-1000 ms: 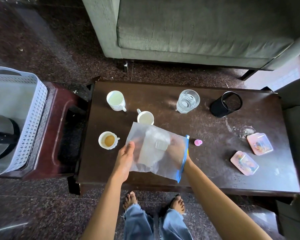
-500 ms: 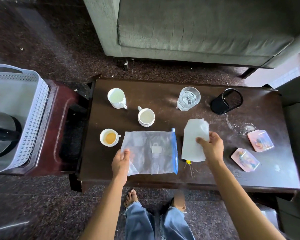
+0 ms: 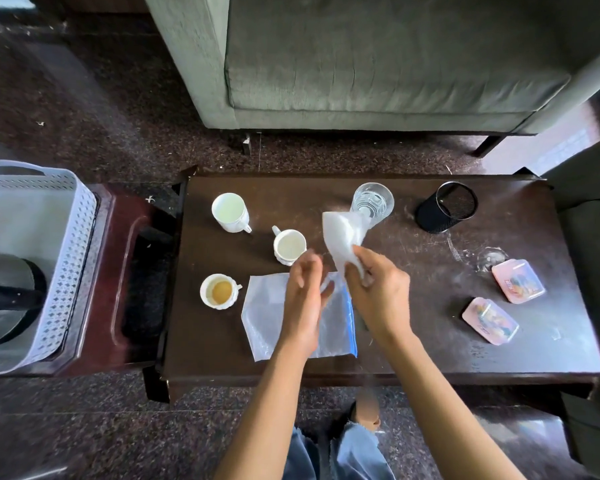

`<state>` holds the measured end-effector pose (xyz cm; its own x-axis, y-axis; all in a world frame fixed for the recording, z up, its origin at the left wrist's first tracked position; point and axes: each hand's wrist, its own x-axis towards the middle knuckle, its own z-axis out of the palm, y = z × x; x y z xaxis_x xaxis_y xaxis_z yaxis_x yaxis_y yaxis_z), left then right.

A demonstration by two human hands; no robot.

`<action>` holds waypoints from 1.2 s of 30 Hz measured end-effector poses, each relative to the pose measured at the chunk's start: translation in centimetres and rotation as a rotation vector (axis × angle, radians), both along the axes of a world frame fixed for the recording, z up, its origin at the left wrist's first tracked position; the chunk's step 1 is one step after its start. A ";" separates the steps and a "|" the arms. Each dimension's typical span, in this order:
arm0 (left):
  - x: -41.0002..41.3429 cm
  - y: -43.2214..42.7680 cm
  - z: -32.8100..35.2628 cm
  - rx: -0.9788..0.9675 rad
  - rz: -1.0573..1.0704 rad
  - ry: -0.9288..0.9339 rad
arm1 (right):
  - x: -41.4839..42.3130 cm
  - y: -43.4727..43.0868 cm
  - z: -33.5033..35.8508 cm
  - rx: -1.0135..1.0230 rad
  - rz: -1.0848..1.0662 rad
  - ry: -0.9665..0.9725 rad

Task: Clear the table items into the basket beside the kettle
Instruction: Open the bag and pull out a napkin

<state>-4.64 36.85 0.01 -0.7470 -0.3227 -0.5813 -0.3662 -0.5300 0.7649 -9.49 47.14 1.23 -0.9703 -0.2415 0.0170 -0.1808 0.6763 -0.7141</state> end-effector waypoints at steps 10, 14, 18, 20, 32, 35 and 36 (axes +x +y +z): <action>-1.3 -1.0 0.9 0.125 -0.101 0.015 | 0.4 0.2 1.4 -0.294 0.015 -0.247; -1.9 -1.4 1.3 0.105 -0.087 -0.021 | -0.4 0.7 2.3 -0.621 -0.196 -0.367; -2.6 -2.3 1.3 0.094 -0.079 -0.023 | -1.9 2.2 1.8 -0.653 -0.323 -0.358; -2.9 -2.6 1.4 0.098 -0.080 -0.024 | -2.4 2.6 1.8 -0.600 -0.360 -0.334; -5.1 -2.0 2.1 0.073 -0.275 -0.036 | -2.2 0.2 1.8 -0.207 -0.110 -0.153; -5.7 -2.1 2.1 0.030 -0.299 -0.046 | -2.8 0.1 1.4 -0.175 -0.153 -0.107; -5.8 -2.2 2.1 0.017 -0.295 -0.047 | -2.9 0.1 1.4 -0.178 -0.173 -0.081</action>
